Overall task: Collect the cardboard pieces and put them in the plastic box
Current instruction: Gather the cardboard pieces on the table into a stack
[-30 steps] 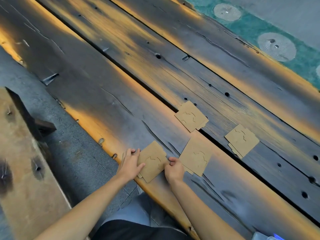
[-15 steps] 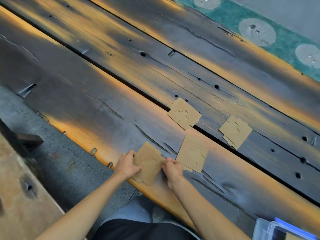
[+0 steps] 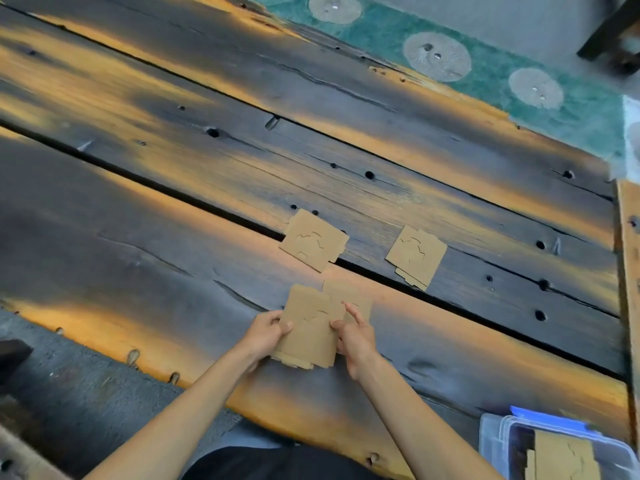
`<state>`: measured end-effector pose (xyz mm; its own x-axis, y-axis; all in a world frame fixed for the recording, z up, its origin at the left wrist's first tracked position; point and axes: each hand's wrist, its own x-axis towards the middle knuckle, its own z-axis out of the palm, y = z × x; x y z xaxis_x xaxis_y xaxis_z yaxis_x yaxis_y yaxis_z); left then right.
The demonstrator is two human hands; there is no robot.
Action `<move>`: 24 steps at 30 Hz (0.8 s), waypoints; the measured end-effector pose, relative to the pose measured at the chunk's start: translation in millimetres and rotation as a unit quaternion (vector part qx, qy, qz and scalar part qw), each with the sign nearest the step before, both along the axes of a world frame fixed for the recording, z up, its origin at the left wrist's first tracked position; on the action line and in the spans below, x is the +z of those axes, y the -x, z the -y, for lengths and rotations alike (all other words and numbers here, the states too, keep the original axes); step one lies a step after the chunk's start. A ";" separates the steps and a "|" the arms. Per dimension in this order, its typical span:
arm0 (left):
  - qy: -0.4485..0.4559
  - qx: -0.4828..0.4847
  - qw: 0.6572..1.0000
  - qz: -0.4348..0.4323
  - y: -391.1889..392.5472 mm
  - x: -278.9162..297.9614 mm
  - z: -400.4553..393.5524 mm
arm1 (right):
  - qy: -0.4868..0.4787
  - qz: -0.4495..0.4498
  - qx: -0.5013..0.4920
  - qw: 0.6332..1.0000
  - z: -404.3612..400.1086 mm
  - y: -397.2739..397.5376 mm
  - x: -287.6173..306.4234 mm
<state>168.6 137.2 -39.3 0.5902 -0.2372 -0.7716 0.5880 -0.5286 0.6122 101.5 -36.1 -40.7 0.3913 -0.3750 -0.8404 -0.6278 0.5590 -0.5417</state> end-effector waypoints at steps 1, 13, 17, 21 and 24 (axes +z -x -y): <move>-0.003 -0.004 1.000 0.011 -1.4 0.0 10.4 | 0.017 -0.004 0.000 1.000 9.0 0.0 -1.9; -0.112 -0.079 0.983 0.120 5.1 -11.3 82.5 | 0.190 -0.110 0.040 0.975 45.7 1.7 -32.3; -0.112 -0.064 0.986 0.109 10.0 -10.9 87.0 | 0.193 -0.104 0.056 0.974 43.4 6.6 -32.6; -0.113 -0.037 0.988 0.098 12.5 -13.6 87.5 | 0.152 -0.108 0.040 0.982 51.1 13.5 -28.4; -0.114 -0.016 0.990 0.079 14.2 -16.0 88.0 | 0.134 -0.112 0.027 0.984 55.4 16.5 -30.8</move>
